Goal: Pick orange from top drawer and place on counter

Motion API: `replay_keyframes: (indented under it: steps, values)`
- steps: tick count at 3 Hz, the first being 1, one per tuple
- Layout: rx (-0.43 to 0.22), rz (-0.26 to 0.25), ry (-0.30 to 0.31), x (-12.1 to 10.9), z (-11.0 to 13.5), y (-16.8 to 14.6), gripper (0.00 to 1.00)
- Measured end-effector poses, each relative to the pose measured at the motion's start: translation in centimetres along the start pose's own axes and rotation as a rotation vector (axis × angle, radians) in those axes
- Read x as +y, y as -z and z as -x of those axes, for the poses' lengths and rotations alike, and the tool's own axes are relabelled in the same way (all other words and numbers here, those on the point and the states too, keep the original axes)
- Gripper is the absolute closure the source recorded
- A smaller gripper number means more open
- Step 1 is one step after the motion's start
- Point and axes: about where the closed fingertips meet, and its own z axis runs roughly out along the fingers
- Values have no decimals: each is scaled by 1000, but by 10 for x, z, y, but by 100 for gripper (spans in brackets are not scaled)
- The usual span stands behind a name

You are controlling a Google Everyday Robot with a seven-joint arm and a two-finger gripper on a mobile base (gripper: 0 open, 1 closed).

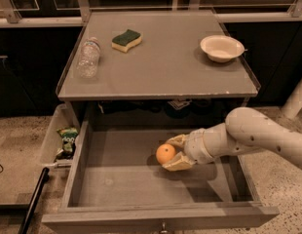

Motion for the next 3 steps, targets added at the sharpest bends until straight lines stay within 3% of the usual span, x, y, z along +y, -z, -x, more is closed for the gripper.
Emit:
replay_keyframes:
  steps: [2,3]
  values:
    - [20,-16,104,-17,76,75,100]
    - [41,-56,146,-38,112,111,100]
